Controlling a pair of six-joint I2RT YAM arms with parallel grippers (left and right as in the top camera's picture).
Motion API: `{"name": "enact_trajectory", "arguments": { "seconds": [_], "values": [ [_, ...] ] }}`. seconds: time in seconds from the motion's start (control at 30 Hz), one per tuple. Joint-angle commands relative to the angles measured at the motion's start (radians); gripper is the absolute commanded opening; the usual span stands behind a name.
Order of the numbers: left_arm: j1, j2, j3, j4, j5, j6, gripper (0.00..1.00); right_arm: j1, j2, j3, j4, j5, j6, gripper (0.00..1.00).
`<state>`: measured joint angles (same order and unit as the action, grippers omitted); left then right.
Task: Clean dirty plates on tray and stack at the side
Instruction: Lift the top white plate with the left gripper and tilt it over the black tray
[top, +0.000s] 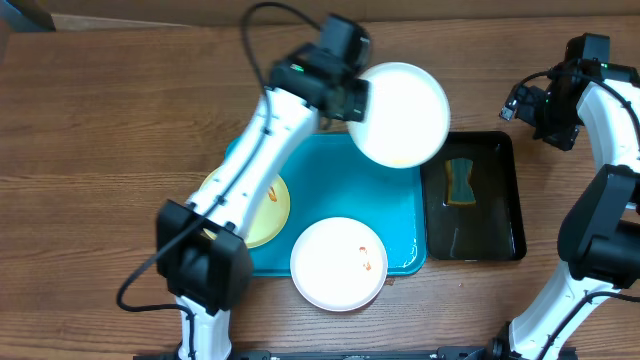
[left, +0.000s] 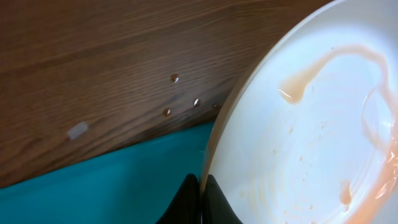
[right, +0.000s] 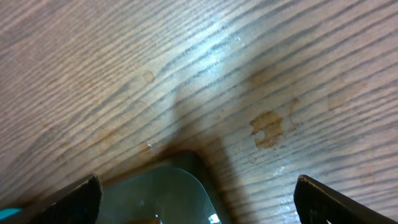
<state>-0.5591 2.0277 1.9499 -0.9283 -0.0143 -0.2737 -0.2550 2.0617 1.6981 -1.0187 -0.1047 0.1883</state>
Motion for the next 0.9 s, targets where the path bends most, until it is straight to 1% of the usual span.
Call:
{"name": "enact_trajectory", "arguments": {
  "seconds": [0.0,0.07,0.2,0.37,0.43,0.53,0.73,0.87],
  "values": [
    [-0.094,0.005,0.029,0.023,-0.198,0.042,0.04,-0.032,-0.008,0.018,0.015,-0.021,0.007,1.00],
    [-0.142,0.005,0.029,0.042,-0.268,0.045,0.04,-0.062,-0.008,0.018,0.030,-0.034,0.008,1.00],
    [-0.219,0.005,0.029,0.076,-0.369,0.085,0.04,-0.156,-0.008,0.018,0.052,-0.074,0.084,1.00],
    [-0.291,0.005,0.029,0.104,-0.471,0.161,0.04,-0.244,-0.008,0.018,0.053,-0.072,0.086,1.00],
    [-0.324,0.005,0.029,0.118,-0.537,0.193,0.04,-0.271,-0.008,0.018,0.053,-0.073,0.086,1.00],
    [-0.368,0.005,0.029,0.140,-0.620,0.230,0.04,-0.296,-0.008,0.018,0.053,-0.072,0.086,1.00],
    [-0.490,0.005,0.029,0.191,-0.838,0.362,0.04,-0.308,-0.008,0.018,0.053,-0.073,0.086,1.00],
    [-0.576,0.005,0.029,0.206,-0.952,0.432,0.04,-0.308,-0.008,0.018,0.053,-0.073,0.086,1.00]
  ]
}}
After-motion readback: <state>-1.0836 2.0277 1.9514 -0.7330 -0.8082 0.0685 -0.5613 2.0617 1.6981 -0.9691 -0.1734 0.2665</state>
